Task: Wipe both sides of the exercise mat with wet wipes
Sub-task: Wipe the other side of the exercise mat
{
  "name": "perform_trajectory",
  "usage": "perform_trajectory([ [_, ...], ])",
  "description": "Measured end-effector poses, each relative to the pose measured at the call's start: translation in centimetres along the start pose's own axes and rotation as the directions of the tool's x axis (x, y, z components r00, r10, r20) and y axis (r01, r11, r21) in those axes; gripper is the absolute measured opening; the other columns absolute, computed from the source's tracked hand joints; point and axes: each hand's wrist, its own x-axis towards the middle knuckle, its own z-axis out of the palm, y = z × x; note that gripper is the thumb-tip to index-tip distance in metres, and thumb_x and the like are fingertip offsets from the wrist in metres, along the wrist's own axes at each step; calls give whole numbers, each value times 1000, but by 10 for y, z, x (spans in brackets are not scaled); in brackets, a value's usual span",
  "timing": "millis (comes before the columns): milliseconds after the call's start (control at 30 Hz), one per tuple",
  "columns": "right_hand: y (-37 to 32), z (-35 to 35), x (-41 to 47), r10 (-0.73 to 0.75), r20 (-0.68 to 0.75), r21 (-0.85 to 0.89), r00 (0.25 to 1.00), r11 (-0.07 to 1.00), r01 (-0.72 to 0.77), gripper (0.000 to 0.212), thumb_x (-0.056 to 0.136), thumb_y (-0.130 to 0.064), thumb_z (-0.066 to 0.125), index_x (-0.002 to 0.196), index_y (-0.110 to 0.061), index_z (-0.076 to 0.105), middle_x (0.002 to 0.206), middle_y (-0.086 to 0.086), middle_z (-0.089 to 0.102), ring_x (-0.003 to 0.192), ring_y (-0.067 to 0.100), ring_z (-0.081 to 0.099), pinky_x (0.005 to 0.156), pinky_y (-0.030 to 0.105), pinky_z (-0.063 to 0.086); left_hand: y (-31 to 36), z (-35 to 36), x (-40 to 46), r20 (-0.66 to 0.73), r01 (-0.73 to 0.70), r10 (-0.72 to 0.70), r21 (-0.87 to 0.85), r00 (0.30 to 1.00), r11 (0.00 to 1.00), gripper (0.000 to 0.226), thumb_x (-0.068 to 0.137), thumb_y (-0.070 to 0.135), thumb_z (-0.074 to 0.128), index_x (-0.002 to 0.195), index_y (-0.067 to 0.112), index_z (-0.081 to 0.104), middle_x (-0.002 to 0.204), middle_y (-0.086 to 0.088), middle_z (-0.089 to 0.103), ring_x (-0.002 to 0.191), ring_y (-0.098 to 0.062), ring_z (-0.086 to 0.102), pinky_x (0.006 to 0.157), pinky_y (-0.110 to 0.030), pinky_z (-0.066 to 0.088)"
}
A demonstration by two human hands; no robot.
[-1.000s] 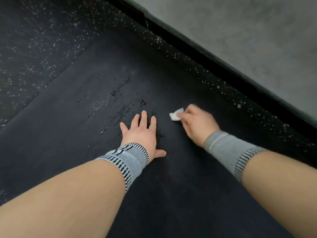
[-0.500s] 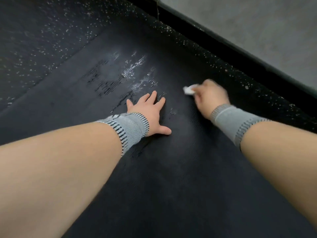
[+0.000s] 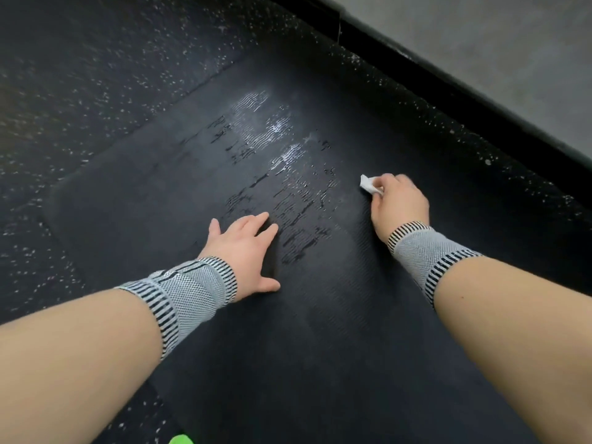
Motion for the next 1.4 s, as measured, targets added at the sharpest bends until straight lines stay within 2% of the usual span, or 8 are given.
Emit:
perform_trajectory([
  [233, -29, 6, -59, -425, 205, -24, 882, 898, 438, 28, 97, -26, 40, 114, -13, 59, 104, 8, 51, 88, 32, 57, 71, 34, 43, 2, -1, -3, -18, 31, -31, 3, 999, 1000, 101, 79, 74, 55, 156, 31, 6, 164, 4, -2, 151, -20, 0, 117, -63, 7],
  [433, -17, 6, -34, 10, 58, -30, 998, 1000, -8, 28, 94, -22, 42, 114, -16, 62, 107, 7, 52, 94, 32, 58, 77, 34, 45, 0, 3, -13, -25, 38, -38, 5, 999, 999, 96, 83, 71, 53, 156, 28, 9, 163, 3, 5, 149, -21, 9, 117, -62, 8],
  [533, -48, 11, -72, -234, 182, -15, 955, 970, 241, 29, 94, -19, 41, 119, -20, 56, 104, 7, 52, 92, 34, 60, 75, 34, 46, -6, 6, -18, -12, 21, -21, 4, 1000, 1000, 94, 84, 69, 54, 156, 29, 9, 163, 4, 4, 149, -19, 8, 117, -62, 8],
  [633, -56, 10, -90, -499, 324, 50, 804, 857, 512, 29, 95, -20, 40, 121, -21, 54, 109, 6, 51, 97, 33, 59, 78, 36, 46, -9, 7, -24, 2, 22, -22, 7, 1000, 1000, 92, 85, 67, 55, 156, 30, 10, 163, 4, 3, 150, -19, 8, 117, -62, 8],
  [867, -33, 5, -53, 5, 95, -70, 995, 998, 1, 27, 94, -21, 43, 115, -18, 59, 107, 7, 54, 98, 33, 59, 79, 35, 46, -24, 18, -44, 46, 17, -20, 68, 999, 998, 87, 87, 60, 58, 155, 31, 12, 163, 4, 3, 149, -20, 11, 116, -63, 10],
  [1100, -64, 15, -107, -492, 333, 30, 804, 858, 513, 31, 94, -19, 43, 123, -22, 54, 112, 6, 52, 100, 32, 57, 79, 35, 44, -30, 25, -54, 48, 23, -27, 73, 998, 997, 85, 88, 58, 58, 155, 31, 13, 163, 4, 5, 149, -20, 14, 117, -63, 10],
  [1267, -43, 9, -76, -65, 139, -54, 988, 996, 73, 23, 93, -21, 45, 112, -16, 56, 109, 8, 55, 98, 33, 59, 79, 35, 45, -37, 34, -66, 67, 26, -32, 95, 997, 995, 85, 89, 57, 58, 155, 31, 12, 162, 4, 5, 148, -20, 15, 116, -63, 10],
  [1400, -79, 19, -128, -321, 202, 73, 925, 947, 313, 32, 93, -19, 44, 121, -27, 56, 105, 8, 54, 94, 35, 60, 77, 36, 47, -42, 40, -76, 72, 37, -43, 83, 997, 996, 85, 89, 57, 58, 155, 31, 11, 162, 4, 5, 148, -20, 15, 116, -62, 11],
])
